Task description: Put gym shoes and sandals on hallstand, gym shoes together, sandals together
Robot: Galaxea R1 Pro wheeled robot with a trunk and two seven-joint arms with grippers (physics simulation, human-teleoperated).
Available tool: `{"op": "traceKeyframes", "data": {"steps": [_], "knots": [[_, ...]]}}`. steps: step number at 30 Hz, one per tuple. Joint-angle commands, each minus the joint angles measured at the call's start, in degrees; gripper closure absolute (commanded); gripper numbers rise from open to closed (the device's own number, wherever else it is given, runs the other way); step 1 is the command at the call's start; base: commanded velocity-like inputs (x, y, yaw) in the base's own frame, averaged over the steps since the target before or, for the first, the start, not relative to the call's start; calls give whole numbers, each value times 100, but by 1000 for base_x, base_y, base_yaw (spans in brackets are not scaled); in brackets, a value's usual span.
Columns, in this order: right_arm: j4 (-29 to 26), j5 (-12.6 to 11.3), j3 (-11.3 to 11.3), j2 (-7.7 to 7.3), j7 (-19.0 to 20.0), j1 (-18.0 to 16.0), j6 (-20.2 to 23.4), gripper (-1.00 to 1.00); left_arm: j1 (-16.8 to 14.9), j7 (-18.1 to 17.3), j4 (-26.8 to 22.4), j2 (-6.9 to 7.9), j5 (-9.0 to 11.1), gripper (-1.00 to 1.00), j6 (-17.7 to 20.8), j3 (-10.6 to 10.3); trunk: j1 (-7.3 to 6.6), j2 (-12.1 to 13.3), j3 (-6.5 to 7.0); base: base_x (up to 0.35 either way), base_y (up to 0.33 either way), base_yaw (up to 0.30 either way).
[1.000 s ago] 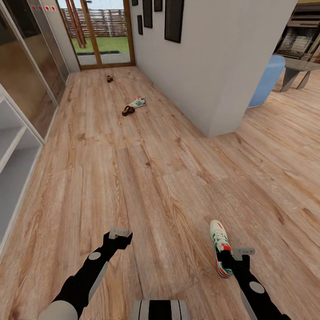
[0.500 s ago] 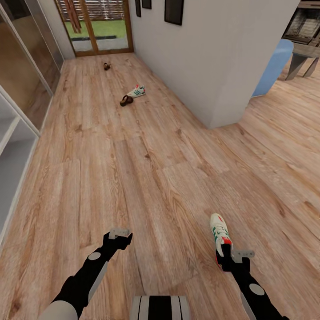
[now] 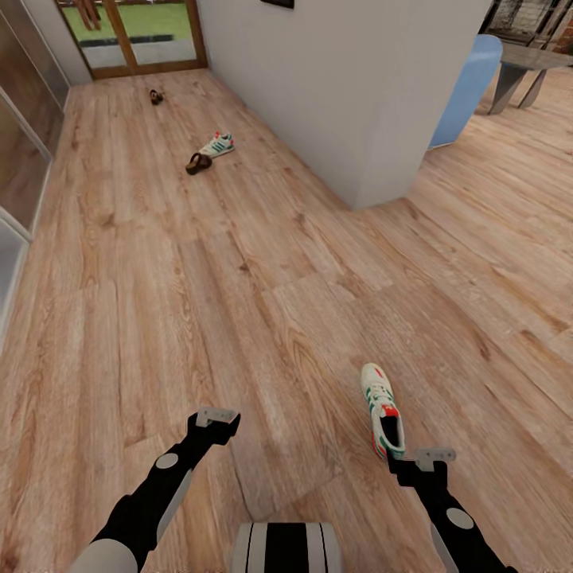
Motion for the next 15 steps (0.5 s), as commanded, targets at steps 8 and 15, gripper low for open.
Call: {"op": "traceKeyframes", "data": {"steps": [8,15], "knots": [[1,5,5,0,1,-2,-15,-100,2,-258,28,14,3,-100,-247,6,19,-12,-181,0,0,-15],[-4,5,6,0,1,-2,-15,-100,2,-284,30,16,-15,-100,-271,1,32,-19,-292,0,0,-2]]}}
